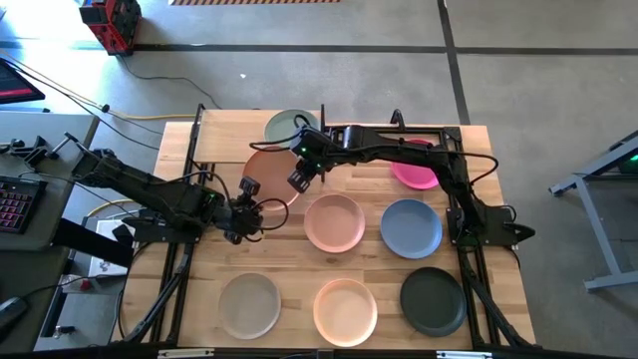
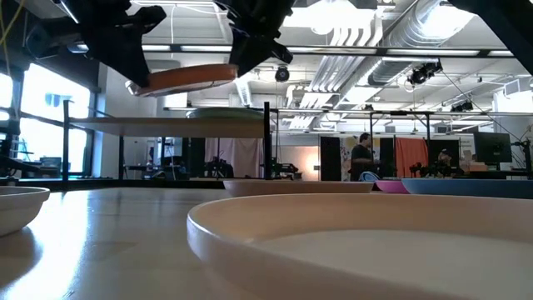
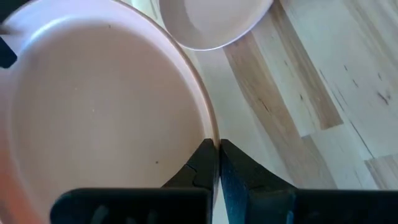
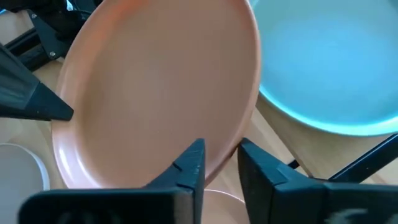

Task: Place and stack plates onto a shelf
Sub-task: Stack the brown plate on top of the blue plate on the shelf

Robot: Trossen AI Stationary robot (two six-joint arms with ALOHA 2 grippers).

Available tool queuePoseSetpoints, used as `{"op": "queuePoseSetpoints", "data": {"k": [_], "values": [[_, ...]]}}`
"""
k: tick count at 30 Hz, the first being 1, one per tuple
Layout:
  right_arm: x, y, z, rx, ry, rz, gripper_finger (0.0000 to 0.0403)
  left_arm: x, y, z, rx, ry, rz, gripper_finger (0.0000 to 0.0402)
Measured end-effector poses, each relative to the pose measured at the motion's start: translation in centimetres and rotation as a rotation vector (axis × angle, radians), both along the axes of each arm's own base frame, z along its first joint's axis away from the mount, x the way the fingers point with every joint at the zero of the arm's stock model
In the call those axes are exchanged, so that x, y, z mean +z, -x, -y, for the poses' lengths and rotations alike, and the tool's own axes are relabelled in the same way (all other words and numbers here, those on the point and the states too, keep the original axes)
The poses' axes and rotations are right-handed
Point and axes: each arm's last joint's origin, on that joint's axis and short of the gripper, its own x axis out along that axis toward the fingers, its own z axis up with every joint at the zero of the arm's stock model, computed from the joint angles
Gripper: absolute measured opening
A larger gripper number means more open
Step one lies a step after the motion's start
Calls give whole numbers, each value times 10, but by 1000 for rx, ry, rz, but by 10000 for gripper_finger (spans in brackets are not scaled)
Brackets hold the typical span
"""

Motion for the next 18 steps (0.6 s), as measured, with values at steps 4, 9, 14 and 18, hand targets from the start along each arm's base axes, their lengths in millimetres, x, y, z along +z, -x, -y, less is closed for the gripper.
{"op": "queuePoseSetpoints", "data": {"k": [4,9,14,18], "values": [[0,0,0,-3,-1,2,22,0,0,0,-1,2,1,1],[0,0,0,-13,-7,5,6,0,-1,0,-3,3,5,1],[0,0,0,-12,-8,2,3,1,-2,1,-3,7,17,1],[-1,1,0,-16,1,-9,2,1,-2,1,0,12,27,1]]}}
